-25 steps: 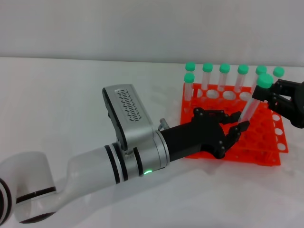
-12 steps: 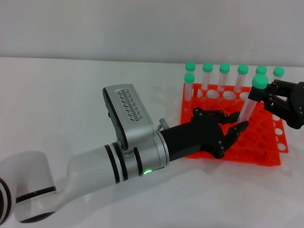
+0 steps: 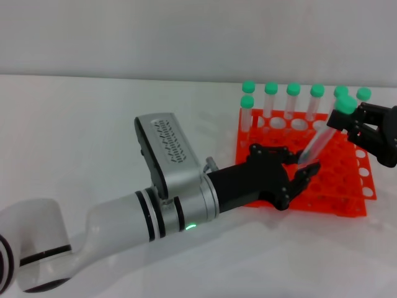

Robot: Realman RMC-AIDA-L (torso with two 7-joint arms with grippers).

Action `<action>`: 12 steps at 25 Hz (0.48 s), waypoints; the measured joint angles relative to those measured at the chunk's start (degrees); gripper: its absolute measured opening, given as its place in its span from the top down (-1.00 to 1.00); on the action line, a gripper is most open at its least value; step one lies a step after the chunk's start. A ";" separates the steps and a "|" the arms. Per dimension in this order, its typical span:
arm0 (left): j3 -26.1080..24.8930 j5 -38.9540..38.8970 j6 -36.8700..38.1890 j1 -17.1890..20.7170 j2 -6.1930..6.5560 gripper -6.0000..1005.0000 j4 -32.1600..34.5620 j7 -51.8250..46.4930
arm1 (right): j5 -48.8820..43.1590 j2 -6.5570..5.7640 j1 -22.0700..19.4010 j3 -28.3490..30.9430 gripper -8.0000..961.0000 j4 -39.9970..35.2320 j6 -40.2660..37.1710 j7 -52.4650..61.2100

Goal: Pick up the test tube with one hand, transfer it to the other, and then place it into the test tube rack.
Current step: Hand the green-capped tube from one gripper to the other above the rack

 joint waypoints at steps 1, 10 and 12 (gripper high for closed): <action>0.00 0.00 -0.12 0.16 -0.01 0.61 0.12 0.76 | 0.01 0.01 -0.02 0.02 0.53 0.00 0.02 0.00; -2.56 -0.87 -0.38 3.16 -0.28 0.27 1.16 6.64 | 0.87 -0.01 -0.39 0.66 0.58 0.12 -0.49 -0.07; -5.21 -1.10 -0.37 5.06 -0.34 0.12 1.63 8.75 | 0.94 0.01 -0.43 1.79 0.58 0.31 -0.85 -0.46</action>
